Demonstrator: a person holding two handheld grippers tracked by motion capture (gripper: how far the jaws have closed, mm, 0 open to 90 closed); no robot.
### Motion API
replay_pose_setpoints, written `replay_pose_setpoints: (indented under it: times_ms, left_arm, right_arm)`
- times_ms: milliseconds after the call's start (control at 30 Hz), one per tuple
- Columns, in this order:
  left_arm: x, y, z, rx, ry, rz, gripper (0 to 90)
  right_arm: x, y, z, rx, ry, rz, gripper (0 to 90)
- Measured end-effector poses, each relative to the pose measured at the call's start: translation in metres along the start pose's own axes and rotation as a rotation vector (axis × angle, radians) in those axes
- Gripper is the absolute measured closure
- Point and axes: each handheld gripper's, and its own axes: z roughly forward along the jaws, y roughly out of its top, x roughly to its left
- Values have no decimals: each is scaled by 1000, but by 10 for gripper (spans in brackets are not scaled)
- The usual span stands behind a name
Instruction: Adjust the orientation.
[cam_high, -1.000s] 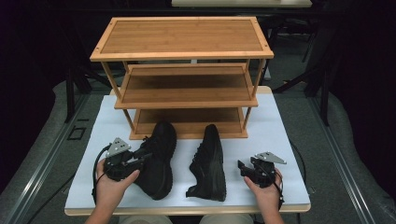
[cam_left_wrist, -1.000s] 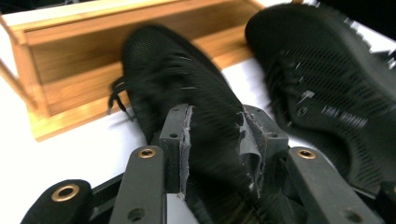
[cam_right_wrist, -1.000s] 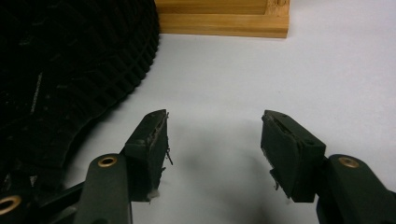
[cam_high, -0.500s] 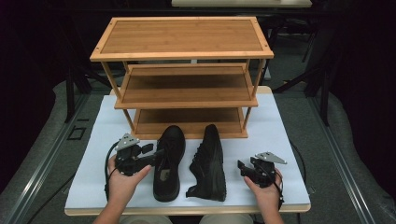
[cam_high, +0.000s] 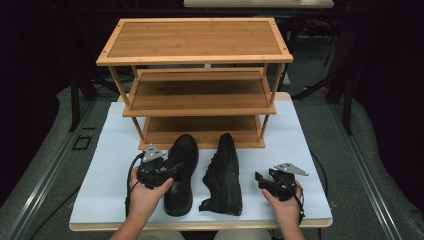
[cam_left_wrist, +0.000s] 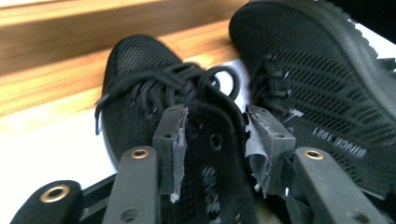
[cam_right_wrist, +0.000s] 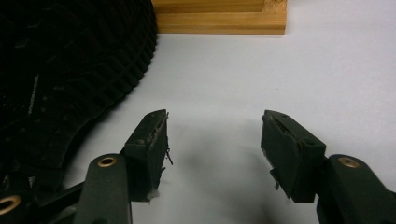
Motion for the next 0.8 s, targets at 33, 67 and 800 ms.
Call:
replay_pose_setpoints:
  times_ms: [33,67,800]
  left_arm:
    - [1,-1,0,1,-2,-3,617]
    - [1,-2,-1,2,-4,-6,637]
    - [21,25,-29,183,-26,149,841]
  right_arm:
    - [0,0,0,1,3,3,408]
    - [0,0,0,3,5,2,408]
    - [-2,0,0,2,13,17,408]
